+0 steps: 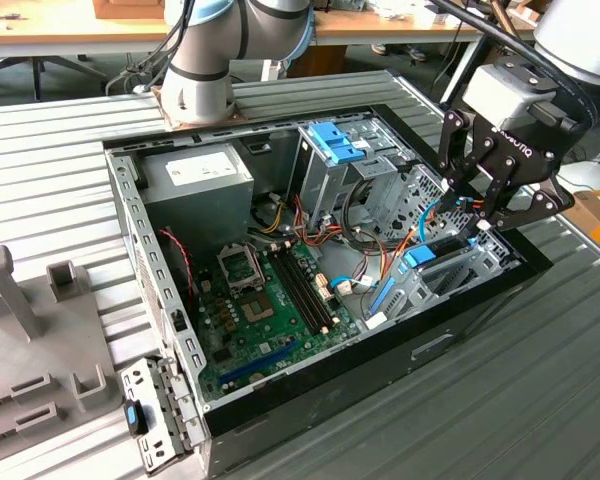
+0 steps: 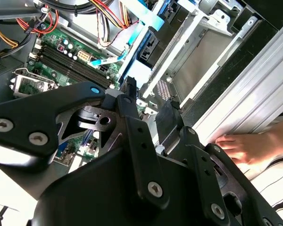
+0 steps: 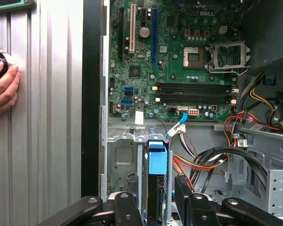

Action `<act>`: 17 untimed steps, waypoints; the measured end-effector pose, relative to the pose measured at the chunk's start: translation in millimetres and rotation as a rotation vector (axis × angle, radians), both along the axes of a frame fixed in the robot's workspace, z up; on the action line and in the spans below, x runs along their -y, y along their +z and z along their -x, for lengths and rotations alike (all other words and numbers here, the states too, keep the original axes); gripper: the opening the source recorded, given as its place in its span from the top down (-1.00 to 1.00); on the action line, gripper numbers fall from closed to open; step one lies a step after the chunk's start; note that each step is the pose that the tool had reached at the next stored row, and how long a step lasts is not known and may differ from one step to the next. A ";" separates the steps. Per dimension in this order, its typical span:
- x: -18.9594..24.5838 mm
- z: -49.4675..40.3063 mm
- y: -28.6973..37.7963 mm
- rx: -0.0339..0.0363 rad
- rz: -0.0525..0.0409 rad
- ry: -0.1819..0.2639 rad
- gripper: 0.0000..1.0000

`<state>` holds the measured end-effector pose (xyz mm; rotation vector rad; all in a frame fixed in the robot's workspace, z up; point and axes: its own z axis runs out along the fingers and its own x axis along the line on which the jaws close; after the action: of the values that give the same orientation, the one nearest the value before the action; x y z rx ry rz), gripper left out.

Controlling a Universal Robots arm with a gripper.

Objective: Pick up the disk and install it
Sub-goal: 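Pick up the disk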

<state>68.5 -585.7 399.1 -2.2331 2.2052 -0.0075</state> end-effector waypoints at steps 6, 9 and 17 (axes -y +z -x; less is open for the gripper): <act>0.0 0.0 0.0 0.0000 -0.0001 0.006 0.12; -0.1 -0.1 0.0 0.0000 -0.0005 0.007 0.12; -3.2 -9.2 0.0 0.0000 -0.0004 0.008 0.12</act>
<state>77.7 -582.5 399.1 -2.2412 2.1966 -0.0070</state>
